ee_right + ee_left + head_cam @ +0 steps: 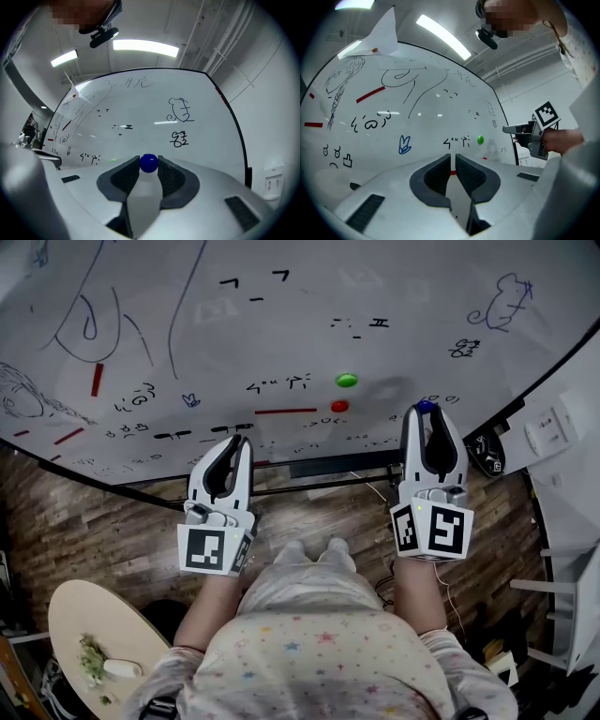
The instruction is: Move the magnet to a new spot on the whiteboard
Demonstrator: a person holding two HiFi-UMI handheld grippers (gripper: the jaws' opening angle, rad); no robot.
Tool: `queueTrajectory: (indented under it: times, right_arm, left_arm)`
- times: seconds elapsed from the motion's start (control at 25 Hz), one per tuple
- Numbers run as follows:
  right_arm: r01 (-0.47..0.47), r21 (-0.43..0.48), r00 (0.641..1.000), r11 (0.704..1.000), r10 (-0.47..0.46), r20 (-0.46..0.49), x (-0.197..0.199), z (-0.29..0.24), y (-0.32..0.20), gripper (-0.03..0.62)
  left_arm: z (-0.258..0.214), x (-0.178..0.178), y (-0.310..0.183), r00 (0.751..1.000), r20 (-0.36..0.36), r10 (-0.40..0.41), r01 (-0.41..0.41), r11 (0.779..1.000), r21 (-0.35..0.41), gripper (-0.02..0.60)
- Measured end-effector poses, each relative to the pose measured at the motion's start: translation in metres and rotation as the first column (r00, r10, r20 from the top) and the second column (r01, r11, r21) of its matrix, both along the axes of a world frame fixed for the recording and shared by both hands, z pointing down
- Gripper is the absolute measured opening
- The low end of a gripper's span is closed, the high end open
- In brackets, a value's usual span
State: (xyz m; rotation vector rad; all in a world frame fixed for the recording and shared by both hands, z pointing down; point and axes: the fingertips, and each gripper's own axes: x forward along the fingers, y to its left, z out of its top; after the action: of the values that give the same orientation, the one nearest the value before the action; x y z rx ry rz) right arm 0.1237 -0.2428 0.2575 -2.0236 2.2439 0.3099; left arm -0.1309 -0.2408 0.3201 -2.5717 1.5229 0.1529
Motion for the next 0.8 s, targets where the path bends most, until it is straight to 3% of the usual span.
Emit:
queueTrajectory:
  times: [0.36, 0.8]
  right_arm:
    - [-0.042, 0.022, 0.999, 0.999, 0.042, 0.001, -0.015, 0.0, 0.006, 0.121]
    - [0.021, -0.013, 0.999, 1.0, -0.022, -0.032, -0.02, 0.006, -0.006, 0.122]
  left_arm:
    - [0.006, -0.023, 0.006, 1.0, -0.012, 0.024, -0.024, 1.0, -0.009, 0.037]
    - [0.0, -0.018, 0.007, 1.0, -0.025, -0.008, 0.009, 1.0, 0.012, 0.037]
